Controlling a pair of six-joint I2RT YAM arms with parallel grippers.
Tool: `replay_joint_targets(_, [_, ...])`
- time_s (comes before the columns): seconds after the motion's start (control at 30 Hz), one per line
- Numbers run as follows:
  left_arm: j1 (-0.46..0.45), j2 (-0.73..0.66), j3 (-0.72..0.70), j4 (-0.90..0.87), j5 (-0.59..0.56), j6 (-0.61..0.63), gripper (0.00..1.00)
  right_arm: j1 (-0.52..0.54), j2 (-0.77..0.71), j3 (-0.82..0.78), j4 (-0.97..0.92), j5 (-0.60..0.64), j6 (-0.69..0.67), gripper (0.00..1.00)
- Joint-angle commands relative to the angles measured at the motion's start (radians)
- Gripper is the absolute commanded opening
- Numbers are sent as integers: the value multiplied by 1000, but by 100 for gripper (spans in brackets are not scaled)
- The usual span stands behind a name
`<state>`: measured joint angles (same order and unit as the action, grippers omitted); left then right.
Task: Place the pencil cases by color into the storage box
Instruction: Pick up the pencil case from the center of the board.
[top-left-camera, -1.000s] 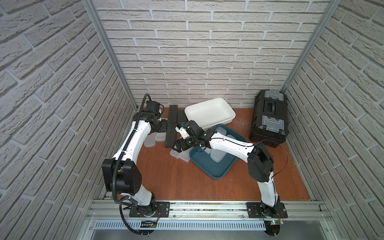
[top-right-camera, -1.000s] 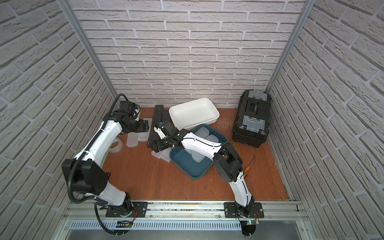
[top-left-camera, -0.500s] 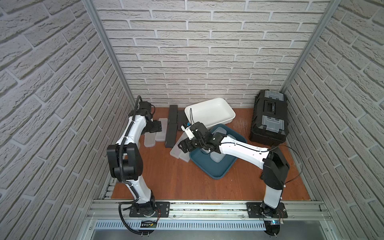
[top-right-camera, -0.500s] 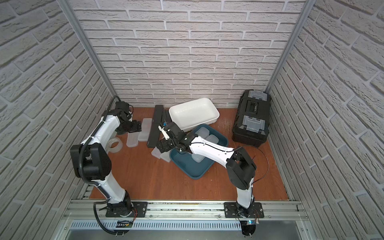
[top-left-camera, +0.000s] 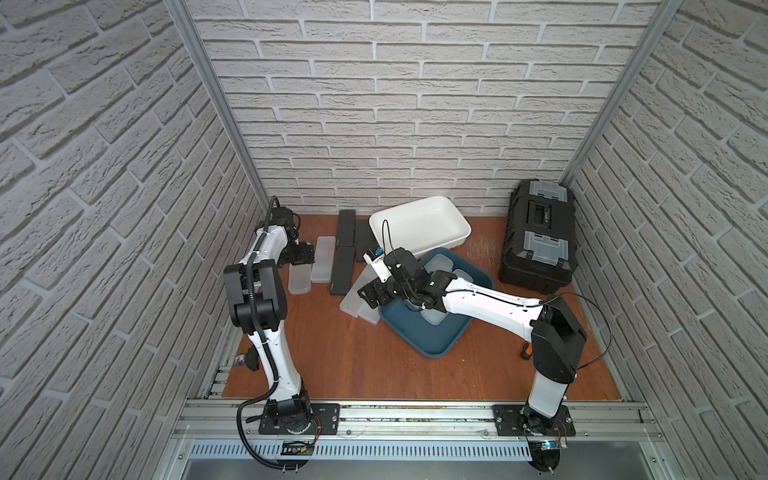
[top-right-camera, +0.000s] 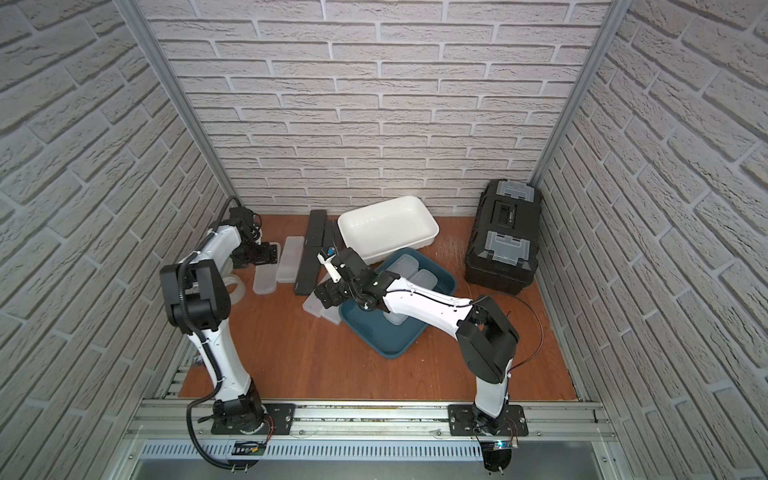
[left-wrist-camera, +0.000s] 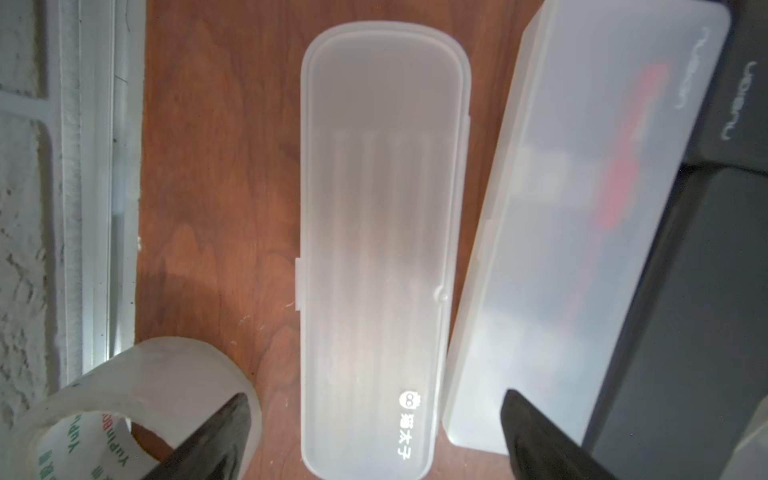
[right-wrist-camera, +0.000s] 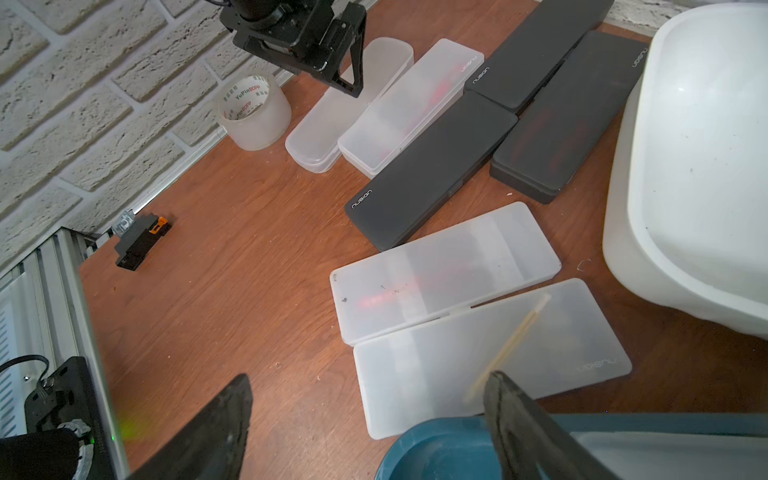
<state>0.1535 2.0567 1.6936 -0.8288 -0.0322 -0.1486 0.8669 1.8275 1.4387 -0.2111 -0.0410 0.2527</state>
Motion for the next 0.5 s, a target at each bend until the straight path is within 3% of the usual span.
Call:
replay_joint_targets(0.0, [16, 12, 22, 36, 13, 15, 93, 10, -37, -12, 51, 6, -22, 88])
replay_joint_targets(0.47, [30, 74, 44, 47, 10, 2, 93, 29, -39, -21, 45, 21, -40, 87])
